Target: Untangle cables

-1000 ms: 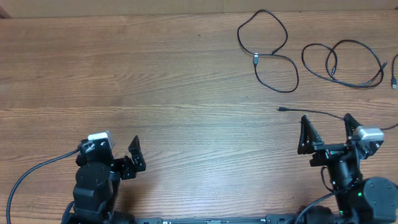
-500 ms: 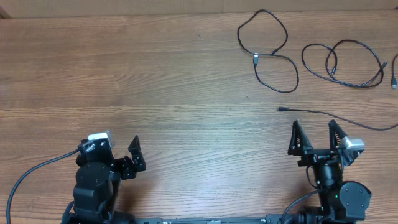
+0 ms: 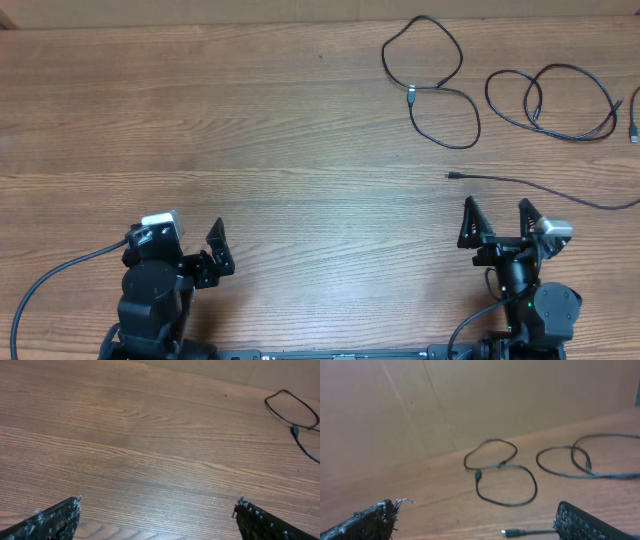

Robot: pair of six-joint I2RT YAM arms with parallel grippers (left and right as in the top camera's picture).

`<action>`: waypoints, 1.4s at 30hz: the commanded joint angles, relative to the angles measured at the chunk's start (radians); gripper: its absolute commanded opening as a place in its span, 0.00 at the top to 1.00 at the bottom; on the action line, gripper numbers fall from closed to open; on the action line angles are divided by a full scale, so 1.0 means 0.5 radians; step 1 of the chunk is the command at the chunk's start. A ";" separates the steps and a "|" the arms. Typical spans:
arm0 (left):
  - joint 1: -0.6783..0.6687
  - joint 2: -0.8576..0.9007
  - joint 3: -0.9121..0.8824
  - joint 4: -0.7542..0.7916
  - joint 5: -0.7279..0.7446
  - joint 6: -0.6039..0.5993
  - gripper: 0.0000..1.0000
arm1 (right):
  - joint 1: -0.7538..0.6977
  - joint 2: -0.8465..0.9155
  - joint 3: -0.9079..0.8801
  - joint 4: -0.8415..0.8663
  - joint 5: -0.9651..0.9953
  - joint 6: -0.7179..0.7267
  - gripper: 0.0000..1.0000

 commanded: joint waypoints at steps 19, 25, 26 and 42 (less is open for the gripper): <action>-0.004 -0.005 -0.005 0.002 0.009 0.037 0.01 | -0.008 0.070 -0.093 0.024 0.102 0.000 0.00; -0.004 -0.005 -0.005 0.002 0.009 0.037 0.00 | -0.008 0.137 -0.093 0.022 0.143 -0.001 0.00; -0.004 -0.005 -0.005 0.002 0.009 0.037 0.00 | -0.008 0.127 -0.093 0.022 0.157 -0.001 0.00; -0.004 -0.005 -0.005 0.002 0.009 0.038 0.00 | -0.008 -0.024 -0.094 0.021 0.192 -0.001 0.00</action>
